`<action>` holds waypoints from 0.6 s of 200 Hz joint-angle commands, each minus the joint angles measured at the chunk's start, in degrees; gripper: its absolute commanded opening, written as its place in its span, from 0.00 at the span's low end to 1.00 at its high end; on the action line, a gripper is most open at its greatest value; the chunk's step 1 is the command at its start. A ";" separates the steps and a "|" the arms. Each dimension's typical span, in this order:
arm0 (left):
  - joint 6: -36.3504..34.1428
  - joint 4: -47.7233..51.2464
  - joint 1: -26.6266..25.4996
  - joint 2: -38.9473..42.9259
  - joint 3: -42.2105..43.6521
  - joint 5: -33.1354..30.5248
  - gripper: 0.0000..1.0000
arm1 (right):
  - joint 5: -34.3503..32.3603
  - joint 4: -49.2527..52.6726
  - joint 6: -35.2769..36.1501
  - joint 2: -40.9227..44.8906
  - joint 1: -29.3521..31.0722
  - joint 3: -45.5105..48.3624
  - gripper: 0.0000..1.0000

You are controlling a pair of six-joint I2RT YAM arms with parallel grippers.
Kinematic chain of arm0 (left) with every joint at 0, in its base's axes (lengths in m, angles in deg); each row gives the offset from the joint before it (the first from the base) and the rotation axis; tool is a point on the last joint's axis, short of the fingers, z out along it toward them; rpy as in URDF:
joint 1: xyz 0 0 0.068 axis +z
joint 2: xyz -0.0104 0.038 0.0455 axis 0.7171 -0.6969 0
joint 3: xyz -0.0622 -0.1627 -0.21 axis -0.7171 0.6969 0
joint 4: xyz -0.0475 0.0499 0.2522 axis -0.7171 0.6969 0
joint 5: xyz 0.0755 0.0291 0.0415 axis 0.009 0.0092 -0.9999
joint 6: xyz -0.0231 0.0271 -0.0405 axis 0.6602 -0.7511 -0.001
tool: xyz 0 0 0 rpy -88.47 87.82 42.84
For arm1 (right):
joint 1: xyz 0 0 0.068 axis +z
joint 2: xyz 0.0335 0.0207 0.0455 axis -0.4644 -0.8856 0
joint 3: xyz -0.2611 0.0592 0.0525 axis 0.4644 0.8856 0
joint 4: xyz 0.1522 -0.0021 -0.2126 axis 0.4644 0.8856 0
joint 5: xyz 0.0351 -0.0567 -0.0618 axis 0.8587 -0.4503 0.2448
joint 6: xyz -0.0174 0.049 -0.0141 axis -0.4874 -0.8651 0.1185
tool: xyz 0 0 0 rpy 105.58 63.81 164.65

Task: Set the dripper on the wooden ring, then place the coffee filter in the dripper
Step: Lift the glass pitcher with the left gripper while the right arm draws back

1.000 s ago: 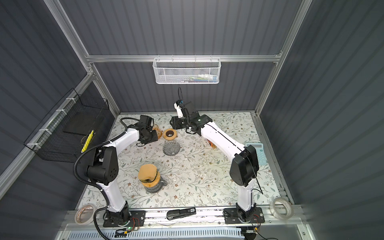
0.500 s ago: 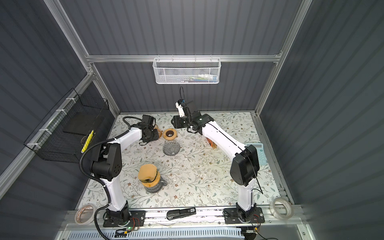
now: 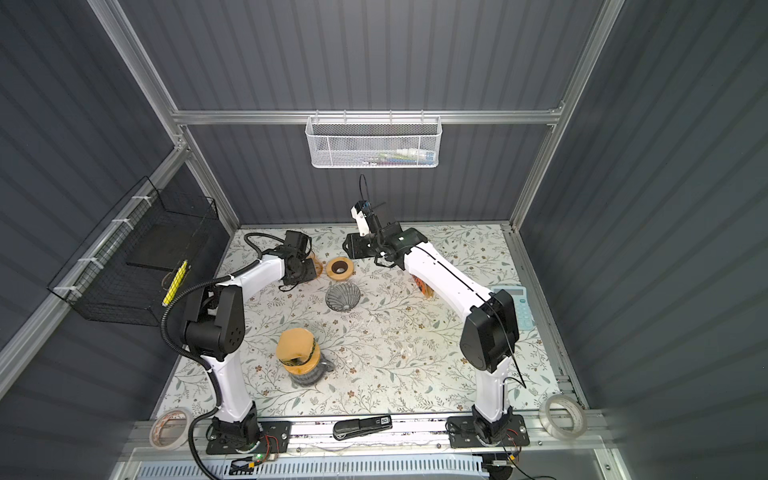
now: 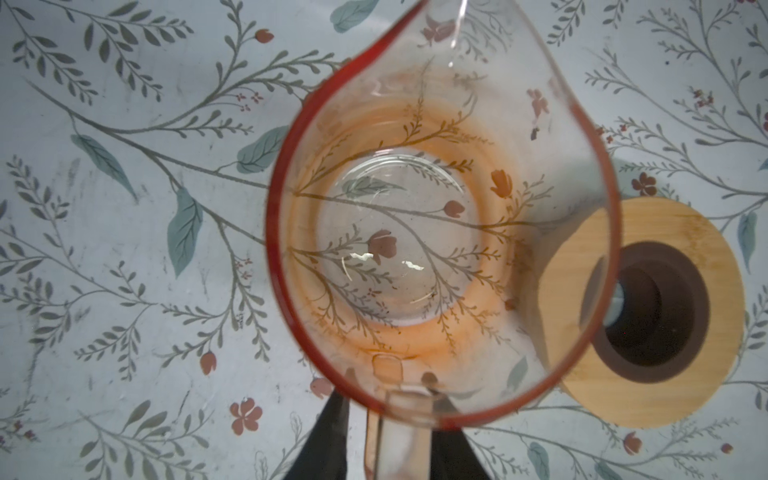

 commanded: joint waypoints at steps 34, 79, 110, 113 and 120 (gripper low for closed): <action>0.10 0.00 -0.01 -2.16 -2.10 -1.68 0.20 | 0.08 1.50 -0.08 -1.18 -0.31 -2.02 0.46; -0.53 0.31 0.02 -1.37 -1.89 -2.50 0.01 | -0.72 1.03 -0.34 -0.48 -0.27 -1.71 0.45; -0.66 0.96 -0.05 0.31 -1.46 -3.20 0.00 | -0.19 1.19 -0.69 -0.40 -0.32 -1.71 0.44; -0.70 0.96 -0.05 0.58 -1.40 -3.28 0.00 | -0.15 1.22 -0.77 -0.38 -0.28 -1.71 0.44; -0.75 1.09 0.02 1.20 -1.22 -3.46 0.00 | -0.11 1.29 -0.91 -0.18 -0.28 -1.58 0.44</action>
